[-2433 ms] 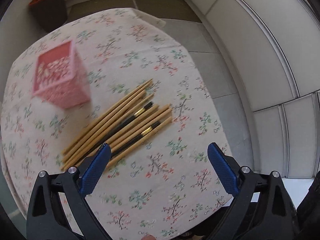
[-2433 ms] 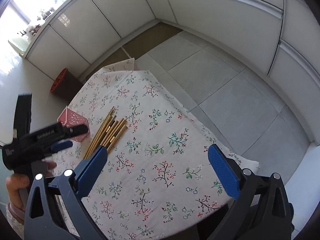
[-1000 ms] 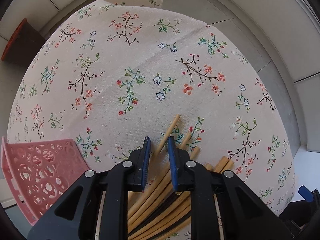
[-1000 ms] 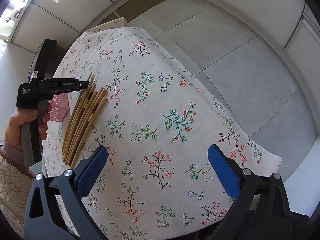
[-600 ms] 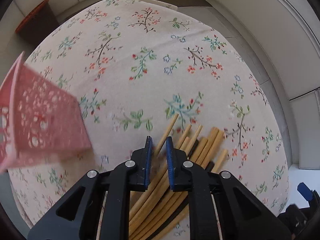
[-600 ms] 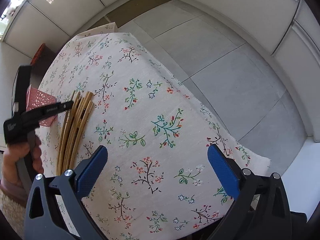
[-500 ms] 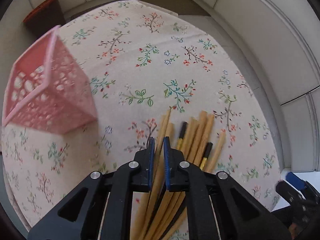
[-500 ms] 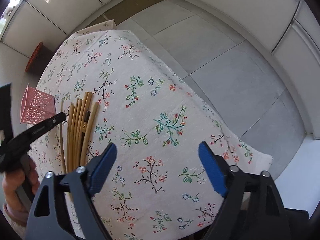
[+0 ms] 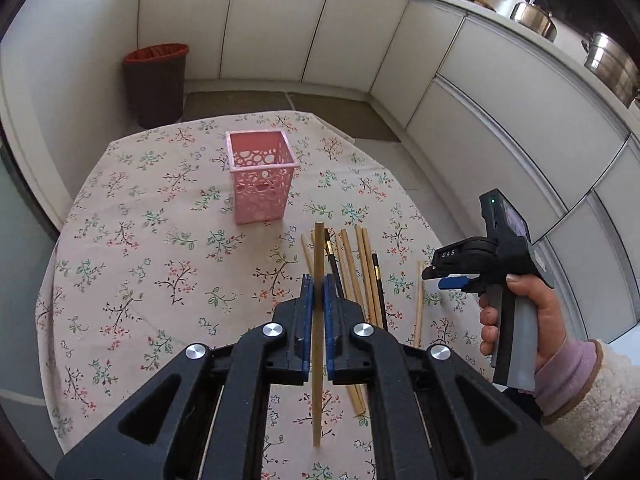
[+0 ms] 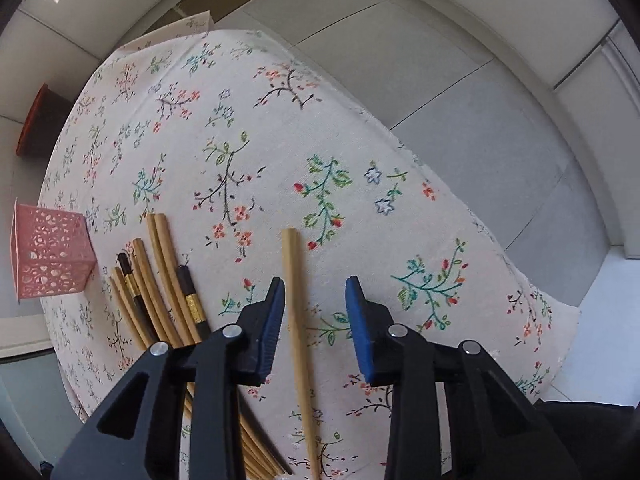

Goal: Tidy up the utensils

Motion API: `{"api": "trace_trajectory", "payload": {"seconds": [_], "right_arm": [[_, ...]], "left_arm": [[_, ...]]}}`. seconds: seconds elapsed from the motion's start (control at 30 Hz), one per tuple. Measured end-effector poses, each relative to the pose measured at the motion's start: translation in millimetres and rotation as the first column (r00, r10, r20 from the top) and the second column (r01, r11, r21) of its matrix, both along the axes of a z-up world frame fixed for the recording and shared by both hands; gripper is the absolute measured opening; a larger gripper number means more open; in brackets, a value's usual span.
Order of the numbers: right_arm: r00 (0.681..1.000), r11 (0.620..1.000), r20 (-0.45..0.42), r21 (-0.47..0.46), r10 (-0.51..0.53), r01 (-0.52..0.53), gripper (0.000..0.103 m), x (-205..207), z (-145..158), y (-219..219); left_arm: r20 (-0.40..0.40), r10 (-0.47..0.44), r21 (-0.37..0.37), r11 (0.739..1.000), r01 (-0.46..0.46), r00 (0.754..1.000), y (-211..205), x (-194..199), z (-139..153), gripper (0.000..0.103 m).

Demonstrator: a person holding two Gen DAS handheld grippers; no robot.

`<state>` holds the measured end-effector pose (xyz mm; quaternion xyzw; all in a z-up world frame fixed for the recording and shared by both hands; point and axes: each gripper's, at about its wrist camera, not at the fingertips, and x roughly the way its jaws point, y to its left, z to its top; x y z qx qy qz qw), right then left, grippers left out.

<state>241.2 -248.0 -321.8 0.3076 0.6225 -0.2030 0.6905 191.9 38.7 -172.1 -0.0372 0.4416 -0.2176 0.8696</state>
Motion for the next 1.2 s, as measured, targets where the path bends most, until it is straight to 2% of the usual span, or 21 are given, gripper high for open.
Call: {"api": "trace_trajectory", "payload": {"seconds": [0.17, 0.3, 0.37, 0.43, 0.53, 0.57, 0.73, 0.87, 1.0, 1.03, 1.1, 1.2], "right_arm": [[0.999, 1.0, -0.035, -0.019, -0.021, 0.02, 0.033, 0.1, -4.8, -12.2], [0.999, 1.0, -0.046, -0.004, 0.022, -0.022, 0.034, 15.1, -12.6, 3.1], [0.998, 0.999, -0.047, -0.031, 0.038, -0.04, 0.034, 19.4, -14.7, 9.4], [0.998, 0.996, -0.045, -0.063, 0.052, -0.055, 0.033, 23.7, -14.6, 15.1], [1.0, 0.999, -0.007, 0.04, 0.004, -0.004, 0.032, 19.3, -11.2, 11.0], [1.0, 0.999, 0.008, 0.043, -0.017, 0.017, 0.033, 17.0, -7.6, 9.3], [0.999, 0.999, 0.039, 0.031, 0.034, -0.035, 0.033, 19.8, -2.1, 13.8], [0.996, 0.996, 0.029, 0.023, 0.09, -0.091, 0.033, 29.7, -14.2, 31.6], [0.991, 0.992, 0.044, -0.021, 0.128, -0.127, 0.032, 37.0, -10.3, 45.5], [0.991, 0.992, 0.045, -0.018, 0.129, -0.129, 0.032, 39.6, -9.5, 47.7], [0.994, 0.995, 0.076, 0.051, 0.084, -0.088, 0.032, 39.2, -7.6, 45.2], [0.992, 0.996, 0.095, 0.02, 0.08, -0.082, 0.032, 41.2, 0.3, 44.2]], "left_arm": [[0.044, 0.012, -0.061, 0.998, -0.01, 0.999, 27.4, -10.4, 22.7, 0.004], [0.055, 0.042, -0.083, 0.996, -0.037, 0.998, 39.3, -14.0, 30.9, 0.004], [0.064, 0.048, -0.09, 0.995, -0.042, 0.997, 42.5, -16.7, 34.7, 0.004], [0.071, 0.051, -0.09, 0.995, -0.045, 0.996, 45.2, -19.5, 38.1, 0.004], [0.067, 0.059, -0.089, 0.995, -0.053, 0.996, 46.7, -20.2, 39.0, 0.004], [0.067, 0.061, -0.088, 0.995, -0.055, 0.996, 46.5, -20.2, 39.0, 0.004], [0.064, 0.049, -0.077, 0.996, -0.044, 0.997, 39.6, -20.2, 38.7, 0.004], [0.065, 0.048, -0.07, 0.997, -0.043, 0.997, 36.9, -21.0, 39.9, 0.004], [0.063, 0.052, -0.068, 0.997, -0.048, 0.997, 37.3, -20.7, 39.9, 0.004], [0.062, 0.051, -0.066, 0.997, -0.047, 0.997, 37.1, -20.3, 39.9, 0.004], [0.064, 0.052, -0.069, 0.997, -0.047, 0.997, 37.9, -20.7, 40.7, 0.004], [0.063, 0.056, -0.072, 0.996, -0.052, 0.996, 39.7, -20.7, 40.3, 0.004]]}}
